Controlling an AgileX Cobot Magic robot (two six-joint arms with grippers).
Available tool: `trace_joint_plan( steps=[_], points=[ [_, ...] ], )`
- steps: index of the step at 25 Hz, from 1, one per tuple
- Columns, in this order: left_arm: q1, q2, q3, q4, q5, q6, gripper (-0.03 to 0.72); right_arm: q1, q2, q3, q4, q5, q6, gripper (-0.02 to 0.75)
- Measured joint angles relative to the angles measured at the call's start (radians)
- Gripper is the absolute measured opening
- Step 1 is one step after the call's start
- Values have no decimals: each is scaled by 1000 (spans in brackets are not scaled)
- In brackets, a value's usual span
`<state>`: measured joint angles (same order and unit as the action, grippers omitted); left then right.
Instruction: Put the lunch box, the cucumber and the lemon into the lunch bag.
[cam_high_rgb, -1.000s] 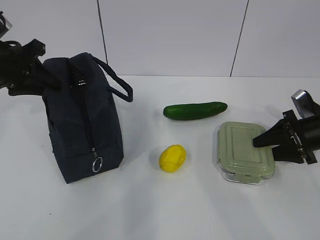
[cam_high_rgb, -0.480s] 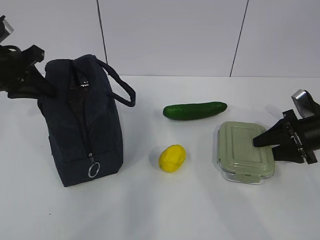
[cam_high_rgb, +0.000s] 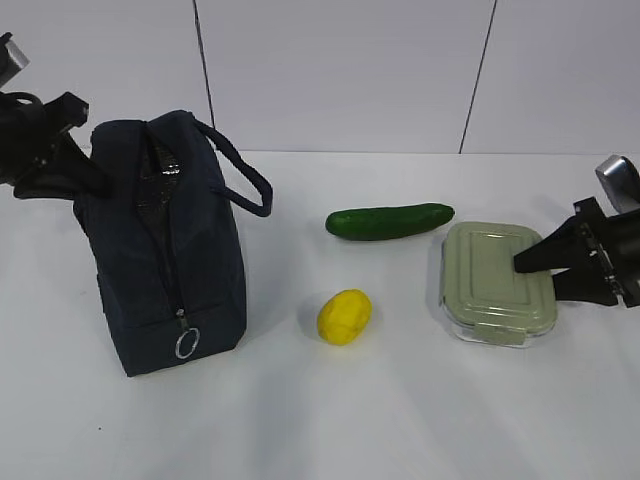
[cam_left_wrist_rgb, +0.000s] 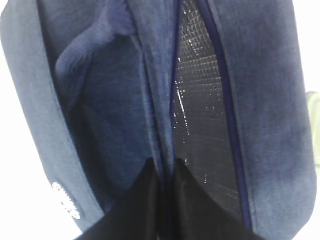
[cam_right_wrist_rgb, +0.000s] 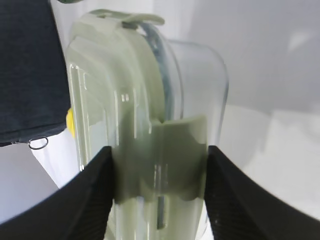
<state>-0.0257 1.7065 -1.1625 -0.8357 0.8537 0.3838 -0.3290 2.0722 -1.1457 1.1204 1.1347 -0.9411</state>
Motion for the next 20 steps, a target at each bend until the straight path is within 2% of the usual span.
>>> trace_joint_plan(
  steps=[4,12,20],
  points=[
    [0,0,0,26,8,0,10,7,-38,0,0,0,21,419],
    [0,0,0,39,36,0,9,129,-114,0,2,4,58,419],
    [0,0,0,41,52,0,9,171,-199,-5,70,7,79,419]
  ],
)
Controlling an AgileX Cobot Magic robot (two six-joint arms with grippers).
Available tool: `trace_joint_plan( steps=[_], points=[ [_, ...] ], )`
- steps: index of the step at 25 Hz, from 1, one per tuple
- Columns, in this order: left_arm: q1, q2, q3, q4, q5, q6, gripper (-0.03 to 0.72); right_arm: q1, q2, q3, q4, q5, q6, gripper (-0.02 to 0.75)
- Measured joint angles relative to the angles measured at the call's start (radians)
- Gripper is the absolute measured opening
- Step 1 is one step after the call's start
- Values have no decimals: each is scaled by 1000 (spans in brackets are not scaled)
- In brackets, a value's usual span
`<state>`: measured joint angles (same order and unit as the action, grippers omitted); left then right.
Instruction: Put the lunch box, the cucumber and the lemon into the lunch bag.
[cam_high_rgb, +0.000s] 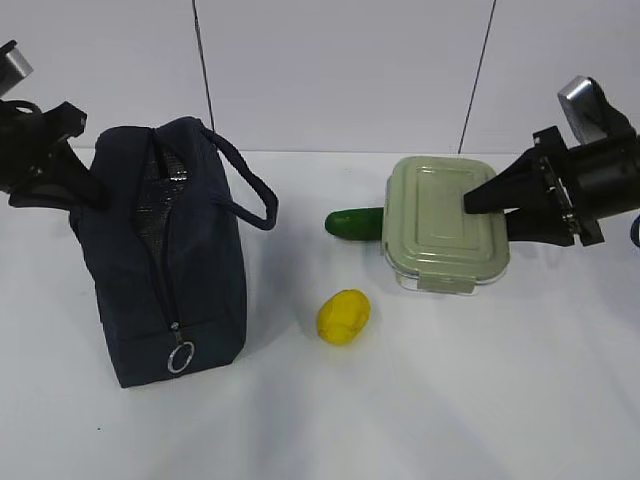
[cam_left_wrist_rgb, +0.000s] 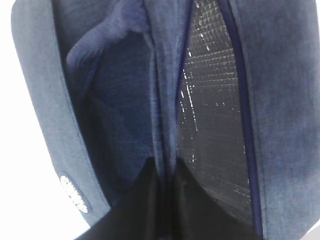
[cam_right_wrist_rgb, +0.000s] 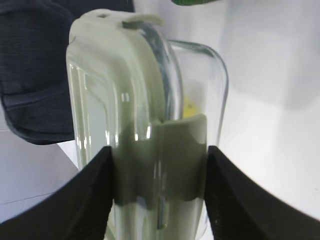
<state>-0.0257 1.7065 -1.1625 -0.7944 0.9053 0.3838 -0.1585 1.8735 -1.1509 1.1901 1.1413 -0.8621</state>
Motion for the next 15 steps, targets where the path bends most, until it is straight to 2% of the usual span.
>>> trace_joint_plan(
  steps=[6,11,15],
  points=[
    [-2,0,0,2,27,0,9,58,-12,-65,27,8,43,419],
    [-59,0,-1,31,20,0,9,105,-12,-157,59,13,116,419],
    [-74,0,-1,31,-2,0,9,139,-12,-236,64,23,200,419]
  ],
)
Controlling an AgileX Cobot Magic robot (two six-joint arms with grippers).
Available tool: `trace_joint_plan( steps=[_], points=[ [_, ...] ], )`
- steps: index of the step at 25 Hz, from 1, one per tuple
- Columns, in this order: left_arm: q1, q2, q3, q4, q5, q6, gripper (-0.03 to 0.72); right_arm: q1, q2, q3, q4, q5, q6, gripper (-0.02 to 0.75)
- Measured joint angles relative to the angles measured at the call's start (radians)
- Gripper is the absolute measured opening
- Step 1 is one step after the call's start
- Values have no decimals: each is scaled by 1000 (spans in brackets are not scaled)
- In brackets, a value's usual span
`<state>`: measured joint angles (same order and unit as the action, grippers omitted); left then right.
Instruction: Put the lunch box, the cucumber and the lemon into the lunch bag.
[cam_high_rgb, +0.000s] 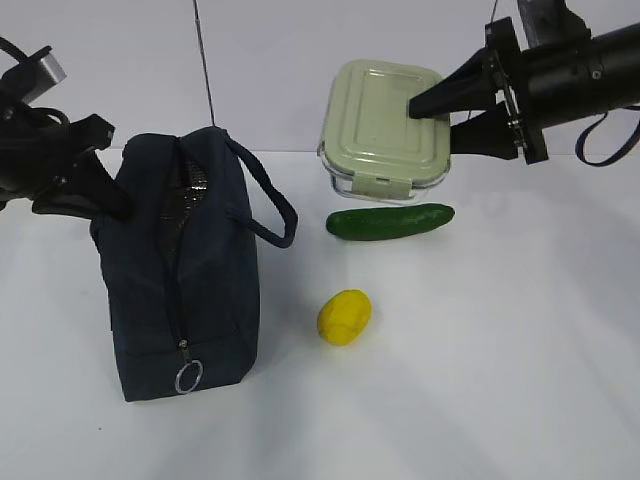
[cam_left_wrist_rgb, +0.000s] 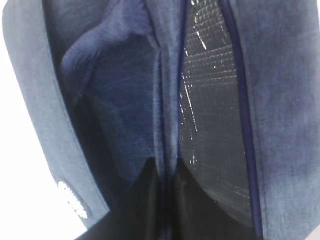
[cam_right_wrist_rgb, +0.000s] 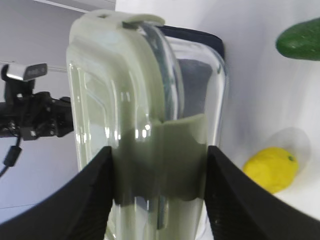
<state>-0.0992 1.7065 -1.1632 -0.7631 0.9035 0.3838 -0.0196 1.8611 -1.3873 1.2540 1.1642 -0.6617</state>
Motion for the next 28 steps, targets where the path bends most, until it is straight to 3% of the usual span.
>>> trace_joint_plan(
  steps=[16,28],
  points=[
    [-2,0,0,-3,-5,0,9,213,6,-103,-4,22,68,419],
    [-4,0,0,-19,-5,0,9,289,112,-242,47,17,68,419]
  ],
)
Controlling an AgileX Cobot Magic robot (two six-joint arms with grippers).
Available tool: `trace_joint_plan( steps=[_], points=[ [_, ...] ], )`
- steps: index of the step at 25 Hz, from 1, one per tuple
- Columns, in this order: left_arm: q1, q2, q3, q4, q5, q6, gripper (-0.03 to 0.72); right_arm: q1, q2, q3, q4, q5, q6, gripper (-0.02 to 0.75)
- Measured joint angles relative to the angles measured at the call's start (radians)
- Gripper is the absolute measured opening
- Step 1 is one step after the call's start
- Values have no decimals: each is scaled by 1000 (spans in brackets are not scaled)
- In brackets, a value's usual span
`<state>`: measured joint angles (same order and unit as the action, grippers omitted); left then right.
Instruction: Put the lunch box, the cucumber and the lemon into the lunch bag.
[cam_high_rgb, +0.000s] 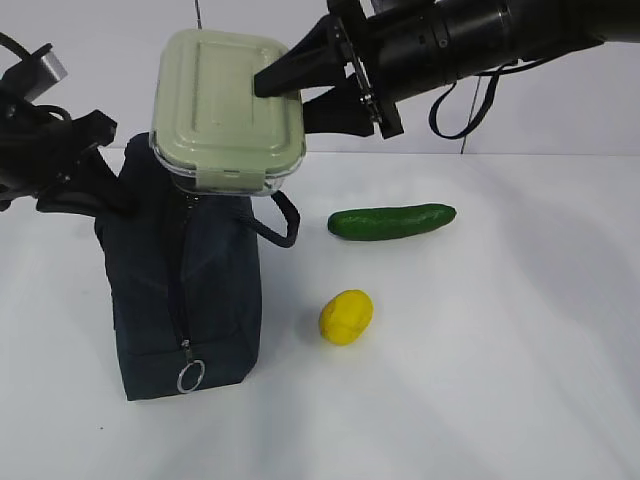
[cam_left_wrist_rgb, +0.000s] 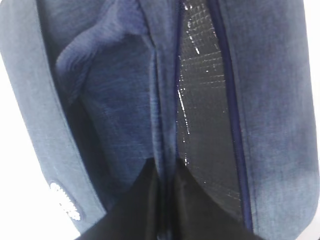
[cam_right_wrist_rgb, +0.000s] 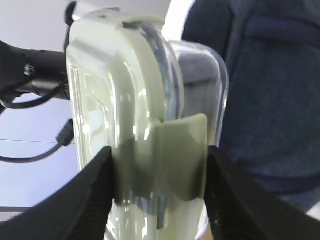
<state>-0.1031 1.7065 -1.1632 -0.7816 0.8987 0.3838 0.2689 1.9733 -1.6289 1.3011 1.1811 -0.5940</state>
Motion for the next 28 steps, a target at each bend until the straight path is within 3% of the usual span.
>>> trace_joint_plan(
  steps=[6,21,28],
  points=[
    [0,0,0,-16,6,0,9,2,53,-75,14,-2,2,419],
    [-2,0,-16,-52,34,5,8,31,136,-83,57,-39,-7,419],
    [-48,0,-16,-46,30,7,8,31,138,-96,87,-49,-17,419]
  ],
)
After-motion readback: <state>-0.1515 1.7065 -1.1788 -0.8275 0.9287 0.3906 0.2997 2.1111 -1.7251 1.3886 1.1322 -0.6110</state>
